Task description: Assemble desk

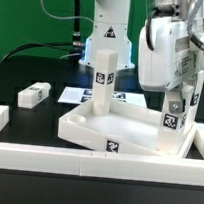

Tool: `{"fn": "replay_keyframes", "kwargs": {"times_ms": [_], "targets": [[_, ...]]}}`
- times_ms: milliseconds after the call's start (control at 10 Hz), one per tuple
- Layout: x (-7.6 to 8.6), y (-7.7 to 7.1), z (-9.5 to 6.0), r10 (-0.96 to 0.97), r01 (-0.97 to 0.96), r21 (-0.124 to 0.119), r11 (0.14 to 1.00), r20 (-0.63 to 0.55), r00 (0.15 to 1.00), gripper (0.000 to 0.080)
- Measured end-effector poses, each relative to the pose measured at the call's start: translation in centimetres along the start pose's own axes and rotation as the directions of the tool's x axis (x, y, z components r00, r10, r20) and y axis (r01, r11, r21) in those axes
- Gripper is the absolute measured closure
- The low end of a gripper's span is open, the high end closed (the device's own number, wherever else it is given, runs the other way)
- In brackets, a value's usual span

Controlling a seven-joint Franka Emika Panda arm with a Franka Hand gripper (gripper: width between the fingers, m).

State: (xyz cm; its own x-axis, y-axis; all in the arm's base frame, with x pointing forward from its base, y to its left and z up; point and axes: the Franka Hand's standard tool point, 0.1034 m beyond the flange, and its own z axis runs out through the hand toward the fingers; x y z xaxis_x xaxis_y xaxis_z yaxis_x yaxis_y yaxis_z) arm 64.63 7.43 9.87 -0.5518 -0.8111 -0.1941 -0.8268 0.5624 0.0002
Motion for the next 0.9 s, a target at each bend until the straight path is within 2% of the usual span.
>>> {"fn": "replay_keyframes", "kwargs": {"times_ms": [500, 700, 800, 900], "targets": [[-0.3, 0.3, 0.1, -0.053, 0.053, 0.007, 0.999, -0.008, 0.999, 0.0492], [-0.4, 0.5, 0.0, -0.089, 0.089, 0.006, 0.996, -0.007, 0.996, 0.0229], [-0.4, 1.3, -0.9, -0.144, 0.144, -0.001, 0.99, 0.0, 0.99, 0.0229], [-0.1, 1.7, -2.3, -0.193, 0.193, -0.006, 0.981, 0.013, 0.981, 0.0166]]}}
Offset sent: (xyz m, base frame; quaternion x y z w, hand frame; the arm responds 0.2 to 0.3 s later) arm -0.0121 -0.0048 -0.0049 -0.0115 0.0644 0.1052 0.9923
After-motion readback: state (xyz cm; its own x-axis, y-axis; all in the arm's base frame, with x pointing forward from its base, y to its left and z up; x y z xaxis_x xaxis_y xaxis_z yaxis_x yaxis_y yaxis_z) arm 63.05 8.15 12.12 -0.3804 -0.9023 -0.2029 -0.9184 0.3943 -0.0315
